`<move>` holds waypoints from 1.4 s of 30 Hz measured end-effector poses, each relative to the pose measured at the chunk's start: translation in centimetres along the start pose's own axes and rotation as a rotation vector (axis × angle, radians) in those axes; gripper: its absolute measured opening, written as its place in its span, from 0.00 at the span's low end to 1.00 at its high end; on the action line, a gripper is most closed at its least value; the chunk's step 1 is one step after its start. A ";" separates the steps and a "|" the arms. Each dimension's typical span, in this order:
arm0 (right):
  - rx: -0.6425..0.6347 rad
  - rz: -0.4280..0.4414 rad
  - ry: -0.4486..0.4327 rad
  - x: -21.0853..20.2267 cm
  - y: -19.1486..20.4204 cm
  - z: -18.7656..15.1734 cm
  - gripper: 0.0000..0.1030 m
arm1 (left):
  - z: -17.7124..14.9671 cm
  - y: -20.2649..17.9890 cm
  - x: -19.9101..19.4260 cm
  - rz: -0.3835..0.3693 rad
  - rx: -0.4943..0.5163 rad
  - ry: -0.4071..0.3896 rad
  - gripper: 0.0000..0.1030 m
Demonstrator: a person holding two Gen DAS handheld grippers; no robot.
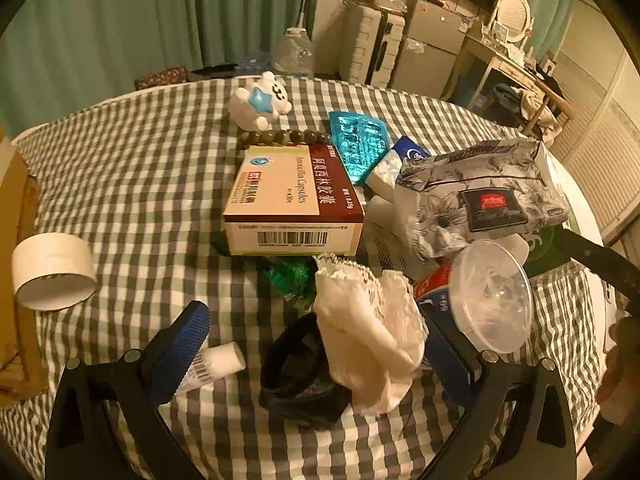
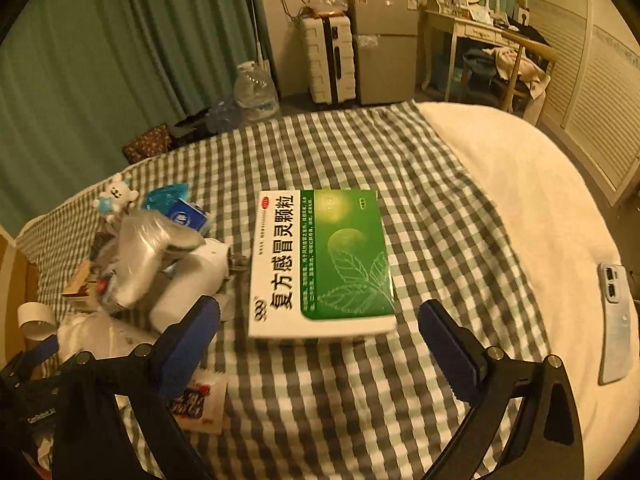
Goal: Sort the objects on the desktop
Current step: 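Grasp the green medicine box with the right tool while the left tool grasps the white lace cloth, then carry both items over the cardboard box and open both tools to drop them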
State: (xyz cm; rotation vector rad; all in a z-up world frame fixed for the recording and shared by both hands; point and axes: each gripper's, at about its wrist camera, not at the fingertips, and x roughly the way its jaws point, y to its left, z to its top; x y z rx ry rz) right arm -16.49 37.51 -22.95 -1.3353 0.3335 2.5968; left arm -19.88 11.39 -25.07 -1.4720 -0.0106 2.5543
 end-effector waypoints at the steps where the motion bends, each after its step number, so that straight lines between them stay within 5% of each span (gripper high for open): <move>1: 0.004 -0.001 0.009 0.5 -0.1 0.1 0.93 | 0.1 0.0 0.2 -0.008 0.000 -0.002 1.00; 2: 0.010 0.005 0.023 0.9 -0.1 0.1 0.88 | 0.2 0.1 0.4 -0.021 0.002 -0.003 0.98; 5: 0.034 0.022 0.065 1.9 -0.1 0.1 0.77 | 0.5 0.2 1.0 -0.019 0.012 0.013 0.71; 7: 0.031 0.032 0.054 1.7 0.1 0.0 0.75 | 0.6 0.2 1.2 -0.037 0.016 0.033 0.31; 8: 0.035 0.052 0.048 1.4 0.1 -0.1 0.75 | 0.8 0.2 1.2 -0.055 0.020 0.045 0.25; 15: 0.057 0.087 0.013 -2.7 -0.2 -0.6 0.75 | 0.7 0.5 -4.0 -0.085 0.087 -0.043 0.21; 27: -0.017 0.119 -0.133 -17.4 4.2 -0.8 0.75 | 2.8 4.8 -17.5 -0.097 -0.001 -0.230 0.21; 34: -0.103 0.162 -0.234 -25.0 10.2 0.0 0.75 | 4.1 7.9 -24.1 -0.103 -0.029 -0.307 0.21; 42: -0.232 0.302 -0.282 -29.1 21.1 0.2 0.75 | 4.4 16.4 -28.5 -0.023 -0.089 -0.333 0.21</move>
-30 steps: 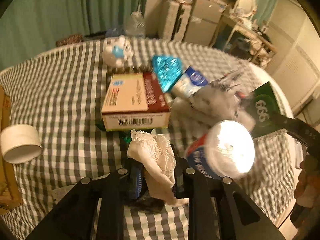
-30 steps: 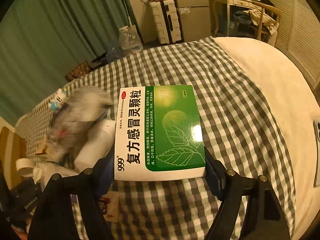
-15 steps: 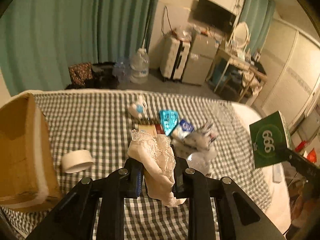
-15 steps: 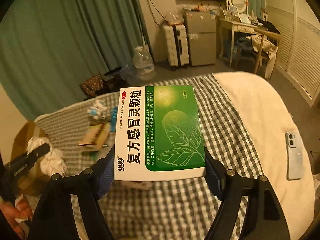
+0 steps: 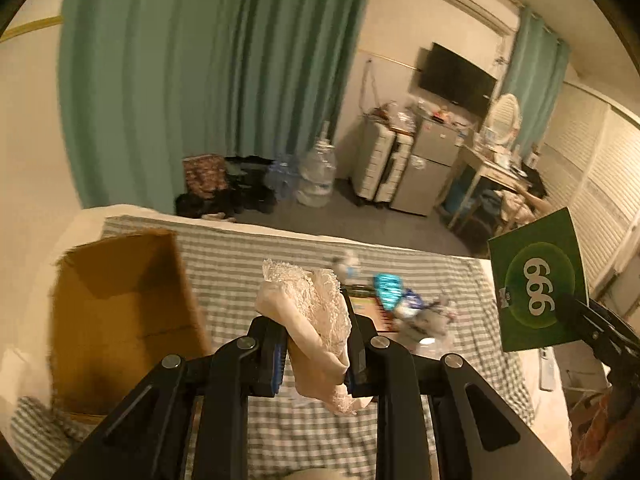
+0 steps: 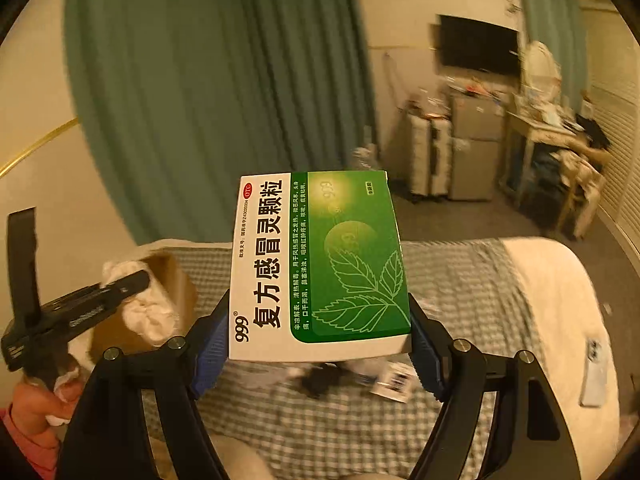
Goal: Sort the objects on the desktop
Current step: 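Carry both items over the cardboard box and open both tools to drop them, then move the left tool to the white tape roll while the right tool approaches the clear jar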
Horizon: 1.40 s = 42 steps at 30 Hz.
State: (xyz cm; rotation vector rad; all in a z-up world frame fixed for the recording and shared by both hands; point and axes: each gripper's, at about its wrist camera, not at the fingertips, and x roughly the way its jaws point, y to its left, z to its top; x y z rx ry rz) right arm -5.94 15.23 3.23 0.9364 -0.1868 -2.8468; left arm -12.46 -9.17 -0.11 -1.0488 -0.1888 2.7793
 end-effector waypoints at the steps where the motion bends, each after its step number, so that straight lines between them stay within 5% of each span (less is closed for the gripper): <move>1: -0.013 0.023 0.004 0.6 1.5 0.3 0.75 | 0.1 1.2 -0.3 0.016 -0.007 -0.002 0.21; 9: -0.114 0.202 0.092 7.8 14.2 0.1 0.75 | -1.3 11.7 0.0 0.165 -0.093 0.014 0.21; 14: -0.158 0.281 0.194 13.2 20.2 -1.3 0.75 | -3.7 17.7 2.4 0.218 -0.152 0.102 0.21; 24: -0.152 0.328 0.282 19.4 23.6 -2.6 0.75 | -6.7 21.7 6.3 0.219 -0.217 0.205 0.21; 26: -0.150 0.332 0.290 20.3 24.2 -2.6 0.75 | -6.8 21.7 6.2 0.224 -0.228 0.207 0.26; 30: -0.085 0.351 0.275 21.1 24.2 -2.2 0.81 | -6.5 22.9 6.6 0.247 -0.307 0.249 0.77; 32: -0.027 0.339 0.256 20.8 24.0 -1.6 0.93 | -6.6 23.7 6.5 0.264 -0.345 0.271 0.79; 42: -0.006 0.282 0.166 16.7 21.2 -0.4 0.93 | -6.8 21.4 3.7 0.273 -0.315 0.243 0.81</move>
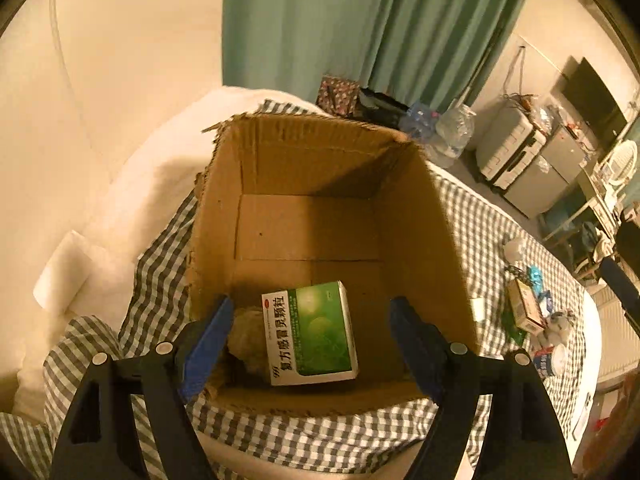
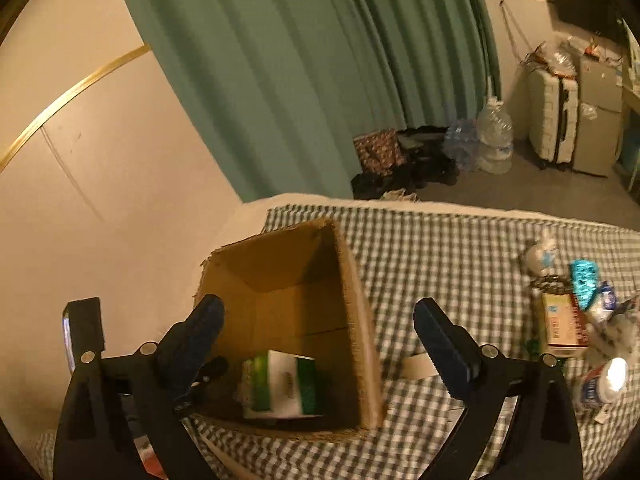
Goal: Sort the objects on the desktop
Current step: 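Move the left tool to the white tape roll while the right tool approaches the clear jar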
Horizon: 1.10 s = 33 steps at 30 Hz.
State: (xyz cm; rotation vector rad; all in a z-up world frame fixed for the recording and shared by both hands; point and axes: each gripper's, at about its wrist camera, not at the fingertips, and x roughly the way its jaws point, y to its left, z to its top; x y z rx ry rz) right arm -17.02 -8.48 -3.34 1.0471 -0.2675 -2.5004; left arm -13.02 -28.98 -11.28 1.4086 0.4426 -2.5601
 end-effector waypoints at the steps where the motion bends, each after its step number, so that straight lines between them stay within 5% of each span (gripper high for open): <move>1: 0.000 -0.008 -0.007 -0.6 -0.2 -0.1 0.93 | -0.2 -0.5 -0.5 -0.008 0.006 -0.007 0.81; 10: -0.006 -0.156 -0.092 -9.4 -4.1 -2.3 0.93 | -2.4 -7.0 -6.2 -0.087 0.071 -0.098 0.97; 17: 0.039 -0.273 -0.146 -16.0 -9.7 -6.2 0.93 | -6.2 -12.6 -8.0 -0.123 0.127 -0.167 1.00; 25: 0.137 -0.348 -0.134 -18.9 -17.0 -10.0 0.93 | -10.0 -18.2 -3.9 -0.133 0.172 -0.052 1.00; 33: 0.162 -0.423 -0.064 -15.5 -21.9 -12.2 0.93 | -11.2 -21.1 1.3 -0.074 0.202 0.021 1.00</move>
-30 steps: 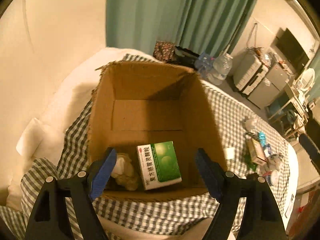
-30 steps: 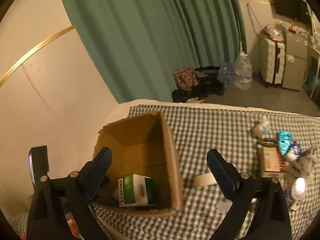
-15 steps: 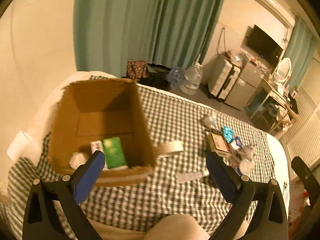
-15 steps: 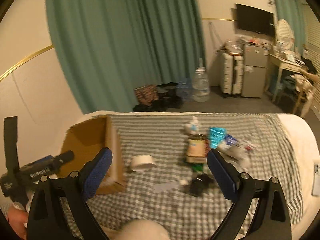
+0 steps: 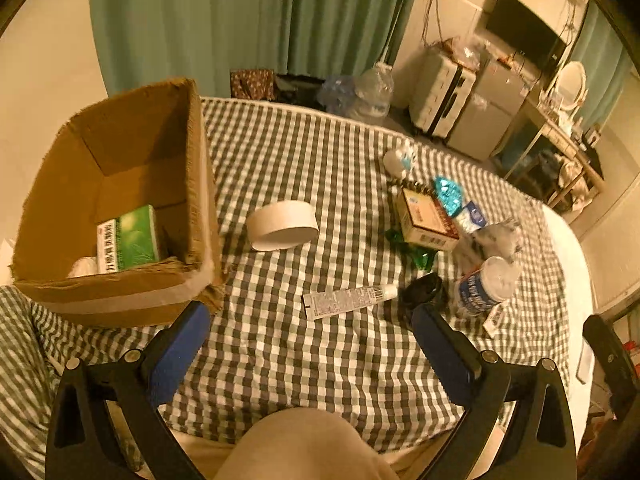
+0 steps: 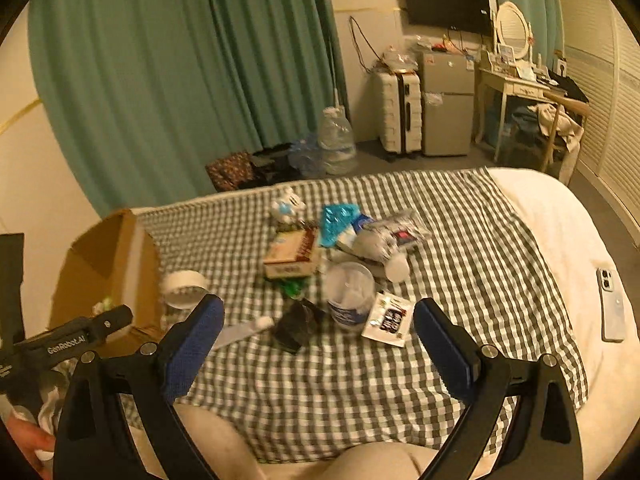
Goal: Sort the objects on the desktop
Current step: 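Move the left tool to the white tape roll while the right tool approaches the clear jar, then grasp the white tape roll with the left tool while the right tool grasps the blue-labelled jar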
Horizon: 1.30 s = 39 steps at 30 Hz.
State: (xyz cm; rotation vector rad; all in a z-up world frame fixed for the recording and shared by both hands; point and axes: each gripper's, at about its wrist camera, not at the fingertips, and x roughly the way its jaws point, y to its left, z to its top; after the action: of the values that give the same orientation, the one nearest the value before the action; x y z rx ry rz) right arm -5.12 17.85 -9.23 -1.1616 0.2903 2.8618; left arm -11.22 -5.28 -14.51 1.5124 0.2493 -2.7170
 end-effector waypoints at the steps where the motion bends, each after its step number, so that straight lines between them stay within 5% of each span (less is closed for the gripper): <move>1: -0.002 -0.004 0.013 0.9 -0.2 -0.2 0.93 | 0.1 -0.2 0.7 0.005 -0.002 0.006 1.00; 17: -0.020 -0.084 0.193 13.7 -3.0 -0.8 0.93 | 4.0 -0.4 13.9 0.152 -0.073 0.009 1.00; 25: -0.026 -0.094 0.210 15.9 -2.8 -1.2 0.93 | 4.6 -1.4 16.2 0.334 0.031 -0.034 1.00; 31: -0.019 -0.061 0.225 16.5 -2.3 -1.8 0.93 | 5.0 -1.3 15.6 0.326 0.024 -0.070 1.00; 39: 0.015 -0.047 0.258 17.6 -2.4 -1.9 0.93 | 6.3 0.6 18.1 0.374 0.047 -0.018 1.00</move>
State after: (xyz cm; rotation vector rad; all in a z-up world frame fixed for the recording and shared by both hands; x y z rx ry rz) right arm -16.21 19.23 -23.12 -1.5141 0.2869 2.6638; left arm -26.06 -5.77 -26.62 1.3792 -0.0916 -2.4533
